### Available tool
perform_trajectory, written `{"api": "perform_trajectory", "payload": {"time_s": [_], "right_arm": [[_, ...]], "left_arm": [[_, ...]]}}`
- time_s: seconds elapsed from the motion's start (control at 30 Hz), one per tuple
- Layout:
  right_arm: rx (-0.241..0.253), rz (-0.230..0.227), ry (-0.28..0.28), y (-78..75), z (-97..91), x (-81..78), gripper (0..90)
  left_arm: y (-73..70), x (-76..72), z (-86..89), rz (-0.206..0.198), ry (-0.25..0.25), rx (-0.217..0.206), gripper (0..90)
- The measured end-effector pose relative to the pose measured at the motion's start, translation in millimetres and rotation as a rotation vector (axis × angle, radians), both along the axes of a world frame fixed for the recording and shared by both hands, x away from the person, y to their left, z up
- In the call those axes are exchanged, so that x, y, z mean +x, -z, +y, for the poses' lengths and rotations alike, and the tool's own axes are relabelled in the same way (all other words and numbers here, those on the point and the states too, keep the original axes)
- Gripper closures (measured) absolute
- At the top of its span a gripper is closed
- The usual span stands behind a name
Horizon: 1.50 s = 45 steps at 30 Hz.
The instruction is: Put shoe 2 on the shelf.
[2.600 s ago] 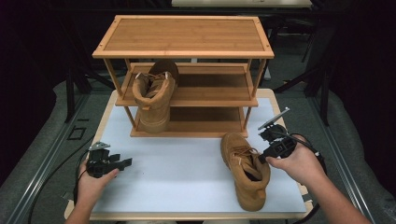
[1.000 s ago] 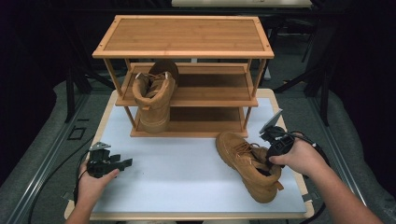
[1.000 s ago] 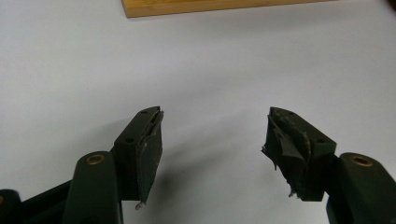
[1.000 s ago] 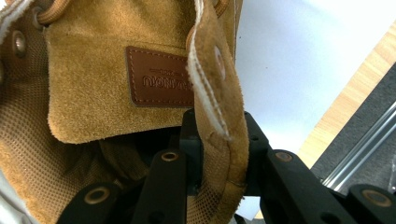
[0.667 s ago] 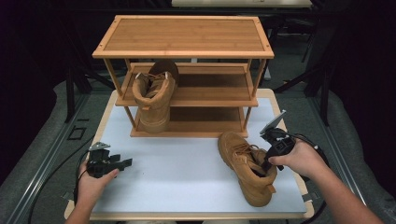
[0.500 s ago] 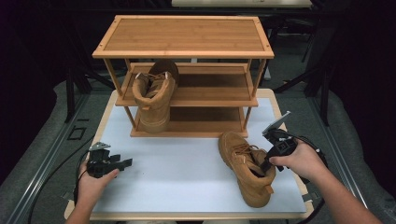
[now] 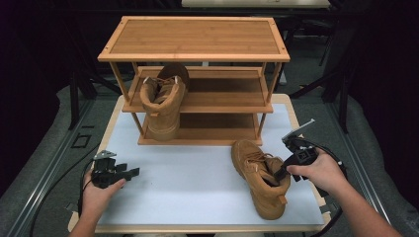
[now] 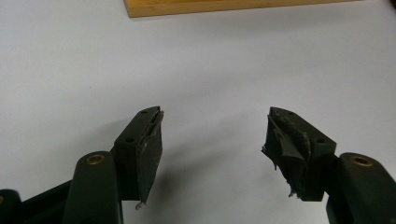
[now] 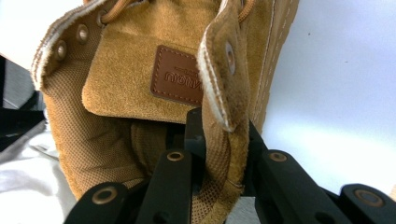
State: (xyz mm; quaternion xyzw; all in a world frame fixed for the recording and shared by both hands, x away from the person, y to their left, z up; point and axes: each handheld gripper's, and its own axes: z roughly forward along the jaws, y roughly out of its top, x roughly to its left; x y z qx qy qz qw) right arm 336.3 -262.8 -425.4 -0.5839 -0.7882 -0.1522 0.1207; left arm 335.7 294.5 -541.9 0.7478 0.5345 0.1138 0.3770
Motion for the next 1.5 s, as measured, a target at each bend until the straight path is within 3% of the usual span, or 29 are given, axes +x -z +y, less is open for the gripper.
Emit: {"api": "perform_trajectory", "payload": {"time_s": [0.03,0.1,0.23,0.27,0.3,0.33,0.4,0.43,0.6,0.67,0.7,0.83,0.87,0.97,1.03,1.17,1.27,1.43,1.5], "right_arm": [[0.030,-0.013,0.025,0.5,0.2,-1.0,80.0],[0.042,0.001,0.021,-0.8,-0.7,-0.7,80.1],[0.131,0.014,0.057,-3.2,-3.2,-3.6,80.2],[0.158,-0.010,0.074,-3.6,-2.1,-5.6,80.2],[0.158,-0.010,0.074,-3.6,-2.1,-5.6,80.2],[0.192,-0.007,0.079,-9.4,-1.2,-8.8,80.2],[0.199,-0.017,0.071,-13.0,-0.5,-10.5,80.2],[0.229,-0.049,0.083,-19.3,2.7,-15.4,80.2],[0.265,-0.085,0.074,-36.5,8.9,-23.8,80.2],[0.268,-0.069,0.065,-42.2,8.8,-24.6,80.3],[0.280,-0.100,0.075,-48.5,12.3,-27.2,80.5],[0.286,-0.110,0.072,-62.6,14.8,-29.5,80.5],[0.286,-0.089,0.061,-70.5,14.3,-29.5,80.5],[0.297,-0.119,0.075,-91.7,17.0,-31.1,80.5],[0.289,-0.122,0.072,-96.6,17.5,-31.1,80.5],[0.279,-0.154,0.072,-128.4,21.0,-29.5,80.5],[0.278,-0.153,0.066,-141.7,22.0,-28.0,80.5],[0.296,-0.199,0.074,-156.4,25.2,-26.8,80.5],[0.346,-0.238,0.083,-164.1,25.3,-24.4,80.5]], "left_arm": [[-0.1,0.1,0.4,-0.001,-0.001,0.001,36.5],[-0.2,0.0,0.6,-0.002,-0.002,0.001,36.5],[-0.3,-0.2,0.6,-0.003,-0.003,0.000,36.5],[-0.5,-0.2,0.9,-0.002,-0.001,0.000,36.5],[-0.5,-0.2,0.9,-0.002,-0.001,0.000,36.5],[-0.5,-0.3,0.9,-0.002,-0.002,-0.001,36.5],[-0.4,-0.3,1.2,0.000,-0.002,-0.001,36.5],[-0.4,-0.4,1.1,-0.001,-0.002,-0.001,36.5],[-0.7,-1.0,1.0,-0.002,-0.005,-0.004,36.5],[-0.6,-1.0,1.0,-0.001,-0.005,-0.004,36.5],[-0.6,-1.0,0.9,-0.001,-0.005,-0.004,36.5],[-0.3,-1.1,1.6,-0.004,-0.010,-0.008,36.5],[-0.5,-1.3,2.0,-0.001,-0.009,-0.008,36.5],[0.0,-1.9,2.5,-0.001,-0.010,-0.008,36.5],[0.4,-2.2,2.3,-0.001,-0.012,-0.009,36.5],[0.0,-2.7,3.0,-0.002,-0.012,-0.014,36.5],[0.1,-2.6,3.2,-0.002,-0.013,-0.014,36.5],[0.5,-2.5,3.0,-0.001,-0.014,-0.015,36.5],[0.3,-2.5,3.6,-0.001,-0.010,-0.012,36.5]]}}
